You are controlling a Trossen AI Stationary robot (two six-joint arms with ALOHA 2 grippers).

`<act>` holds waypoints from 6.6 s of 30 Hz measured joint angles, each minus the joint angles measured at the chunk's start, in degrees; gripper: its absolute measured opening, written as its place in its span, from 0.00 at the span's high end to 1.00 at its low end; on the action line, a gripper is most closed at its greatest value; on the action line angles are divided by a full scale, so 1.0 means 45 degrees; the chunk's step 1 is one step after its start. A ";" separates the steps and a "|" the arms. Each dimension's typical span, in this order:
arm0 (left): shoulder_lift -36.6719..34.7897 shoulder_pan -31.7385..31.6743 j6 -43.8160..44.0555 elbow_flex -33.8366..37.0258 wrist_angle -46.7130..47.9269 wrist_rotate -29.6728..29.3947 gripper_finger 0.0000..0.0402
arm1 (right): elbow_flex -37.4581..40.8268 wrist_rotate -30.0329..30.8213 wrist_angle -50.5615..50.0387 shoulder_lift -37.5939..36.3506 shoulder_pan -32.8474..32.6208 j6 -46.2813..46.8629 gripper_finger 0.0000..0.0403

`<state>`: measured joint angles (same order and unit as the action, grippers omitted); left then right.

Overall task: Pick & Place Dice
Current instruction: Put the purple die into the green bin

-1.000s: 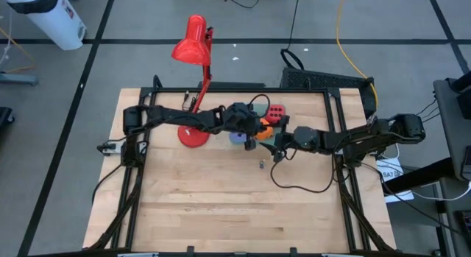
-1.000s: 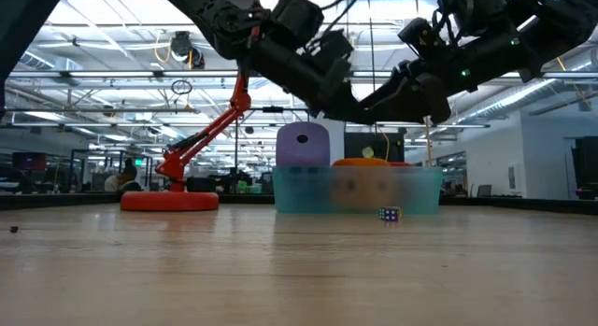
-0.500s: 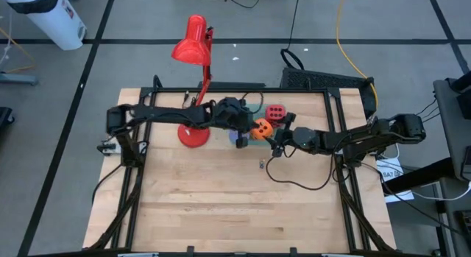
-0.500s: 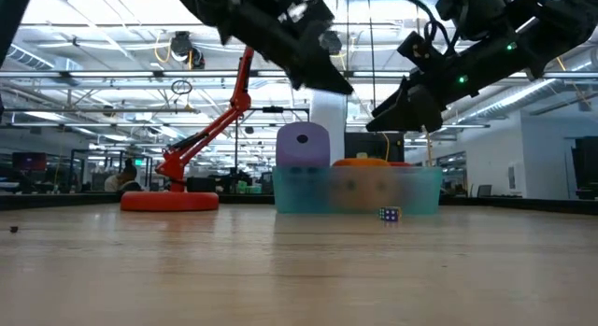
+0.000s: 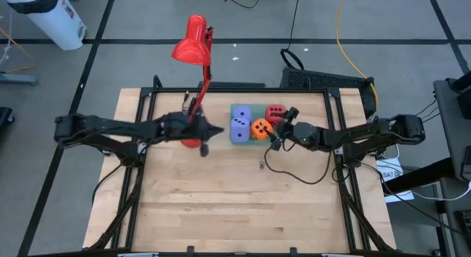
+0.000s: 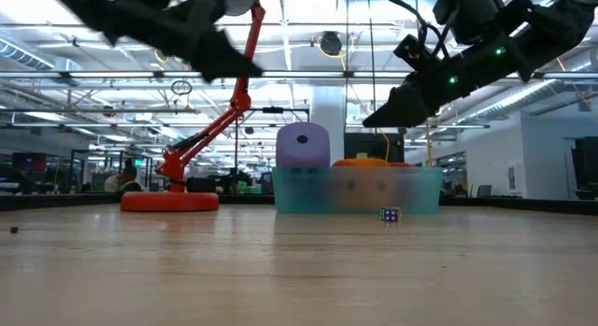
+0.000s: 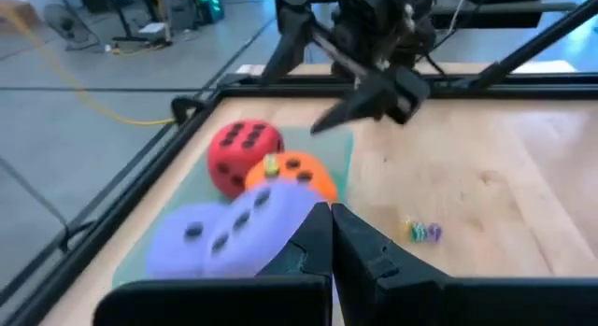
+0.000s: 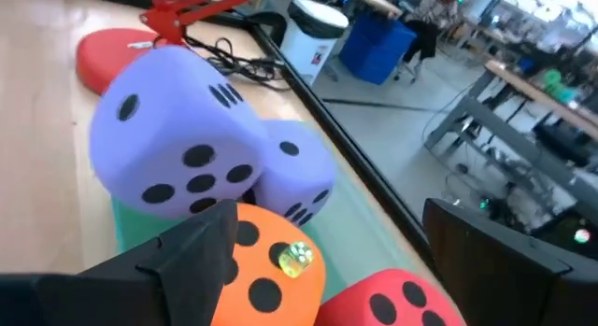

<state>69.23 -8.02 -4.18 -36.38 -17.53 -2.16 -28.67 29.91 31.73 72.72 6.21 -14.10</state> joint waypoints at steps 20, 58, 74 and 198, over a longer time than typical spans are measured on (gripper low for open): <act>-0.4234 0.1285 -0.0419 0.4493 -0.2131 -0.2869 0.99 | -0.1905 -0.0180 -0.1154 0.2973 0.1528 0.0790 0.17; -0.6333 0.1947 -0.0498 0.4478 -0.0223 -0.1232 0.96 | 0.0248 -0.4540 -0.3645 -0.0381 -0.3357 0.1134 0.22; -0.6328 0.2077 -0.0456 0.4478 -0.0401 -0.1276 0.96 | 0.0886 -0.3653 -0.0200 0.2922 -0.3303 0.0159 0.58; -0.6304 0.2087 -0.0258 0.4478 -0.0047 -0.0727 0.96 | 0.1549 -0.1690 0.0019 0.3610 -0.5378 0.6237 0.45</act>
<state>40.86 1.37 -5.34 -16.23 -17.74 -5.43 -21.69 22.31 31.82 88.97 -18.00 13.97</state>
